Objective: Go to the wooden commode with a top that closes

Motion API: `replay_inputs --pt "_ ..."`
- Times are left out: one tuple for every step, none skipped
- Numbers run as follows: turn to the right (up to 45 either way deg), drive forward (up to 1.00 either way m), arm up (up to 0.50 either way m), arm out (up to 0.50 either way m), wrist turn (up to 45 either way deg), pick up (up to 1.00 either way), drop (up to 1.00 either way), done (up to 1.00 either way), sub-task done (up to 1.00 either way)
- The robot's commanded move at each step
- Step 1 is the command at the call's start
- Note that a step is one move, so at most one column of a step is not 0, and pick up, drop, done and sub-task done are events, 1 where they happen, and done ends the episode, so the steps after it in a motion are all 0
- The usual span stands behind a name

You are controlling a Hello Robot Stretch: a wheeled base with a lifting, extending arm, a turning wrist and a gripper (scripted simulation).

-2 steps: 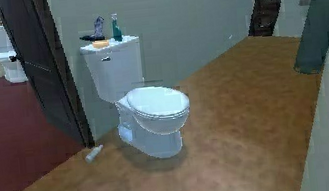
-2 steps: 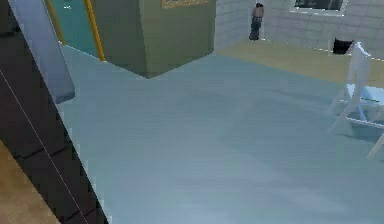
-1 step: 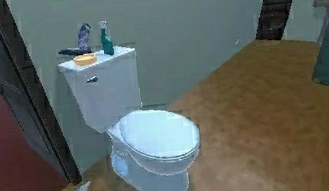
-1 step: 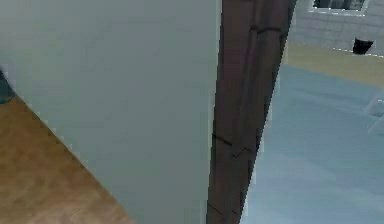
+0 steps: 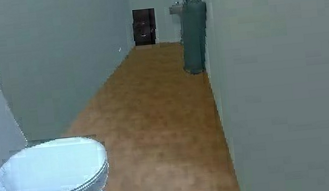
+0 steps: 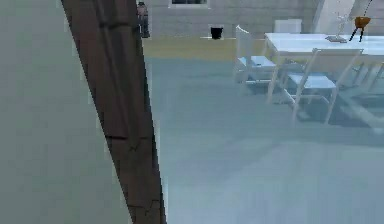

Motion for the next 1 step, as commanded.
replay_inputs --pt "0.0 1.00 0.00 0.00 0.0 0.00 0.00 0.00 0.00"
